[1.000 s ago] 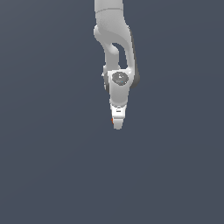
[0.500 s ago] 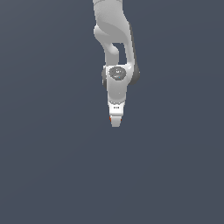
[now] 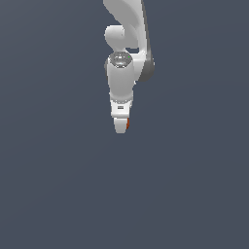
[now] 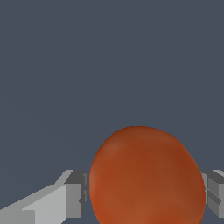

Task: Pick up the object and move it to a goal position.

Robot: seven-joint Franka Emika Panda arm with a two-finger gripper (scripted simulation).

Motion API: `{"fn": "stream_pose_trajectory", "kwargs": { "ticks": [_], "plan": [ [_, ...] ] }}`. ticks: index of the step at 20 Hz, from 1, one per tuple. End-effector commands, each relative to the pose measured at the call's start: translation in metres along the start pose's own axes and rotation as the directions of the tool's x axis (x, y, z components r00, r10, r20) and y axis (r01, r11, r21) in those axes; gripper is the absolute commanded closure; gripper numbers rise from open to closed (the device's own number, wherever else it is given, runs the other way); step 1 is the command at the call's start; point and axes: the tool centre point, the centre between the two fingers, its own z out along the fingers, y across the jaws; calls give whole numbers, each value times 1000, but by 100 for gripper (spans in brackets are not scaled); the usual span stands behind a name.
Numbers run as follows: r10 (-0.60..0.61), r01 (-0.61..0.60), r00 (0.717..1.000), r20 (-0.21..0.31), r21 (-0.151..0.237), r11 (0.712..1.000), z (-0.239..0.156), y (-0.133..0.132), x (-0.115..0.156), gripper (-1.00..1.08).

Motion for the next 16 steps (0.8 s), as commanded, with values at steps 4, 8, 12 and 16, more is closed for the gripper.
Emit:
{"fn": "stream_pose_trajectory", "kwargs": {
  "ticks": [4, 8, 12, 16],
  "plan": [
    [-1, 1, 1000, -2, -2, 1000, -58, 9, -23, 108],
    [-1, 1, 1000, -3, -2, 1000, -99, 16, -40, 108],
    [0, 0, 1000, -2, -2, 1000, -137, 23, -56, 108],
    [1, -1, 1000, 0, -1, 1000, -168, 29, -70, 108]
  ]
}}
